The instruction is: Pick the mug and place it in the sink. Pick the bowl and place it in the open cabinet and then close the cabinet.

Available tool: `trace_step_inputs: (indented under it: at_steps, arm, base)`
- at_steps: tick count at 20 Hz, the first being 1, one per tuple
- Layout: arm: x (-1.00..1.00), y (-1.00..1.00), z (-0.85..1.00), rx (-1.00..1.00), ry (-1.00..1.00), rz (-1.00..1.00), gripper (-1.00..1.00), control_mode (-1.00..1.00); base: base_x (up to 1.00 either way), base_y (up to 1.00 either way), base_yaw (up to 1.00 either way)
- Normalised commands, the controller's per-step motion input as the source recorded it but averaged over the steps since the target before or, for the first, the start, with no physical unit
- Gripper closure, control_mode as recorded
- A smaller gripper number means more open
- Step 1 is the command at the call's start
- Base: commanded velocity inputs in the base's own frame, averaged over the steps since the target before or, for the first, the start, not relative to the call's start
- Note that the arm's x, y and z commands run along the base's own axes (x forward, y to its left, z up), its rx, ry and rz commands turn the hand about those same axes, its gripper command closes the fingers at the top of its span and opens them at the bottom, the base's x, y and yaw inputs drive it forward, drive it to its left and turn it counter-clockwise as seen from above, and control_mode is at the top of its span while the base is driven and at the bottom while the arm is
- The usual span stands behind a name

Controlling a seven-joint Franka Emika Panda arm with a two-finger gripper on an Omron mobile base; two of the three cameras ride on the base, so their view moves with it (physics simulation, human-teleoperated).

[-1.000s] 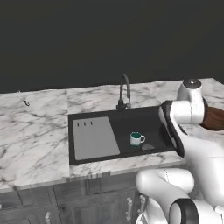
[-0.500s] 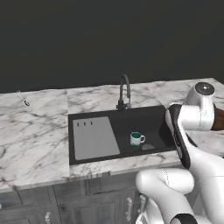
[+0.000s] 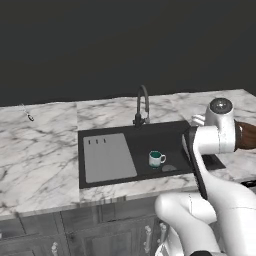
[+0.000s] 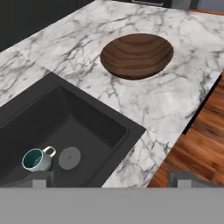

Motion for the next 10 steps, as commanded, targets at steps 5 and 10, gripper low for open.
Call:
trace_step_inputs:
  at_steps: [5, 10]
  arm:
    - [-0.04, -0.17, 0.16, 0.12, -0.04, -0.17, -1.0, -1.0]
    - [0.0, -0.06, 0.07, 0.04, -0.06, -0.1, -1.0, -1.0]
  base:
    - [0.0, 0.0, 0.0]
    - [0.0, 0.0, 0.0]
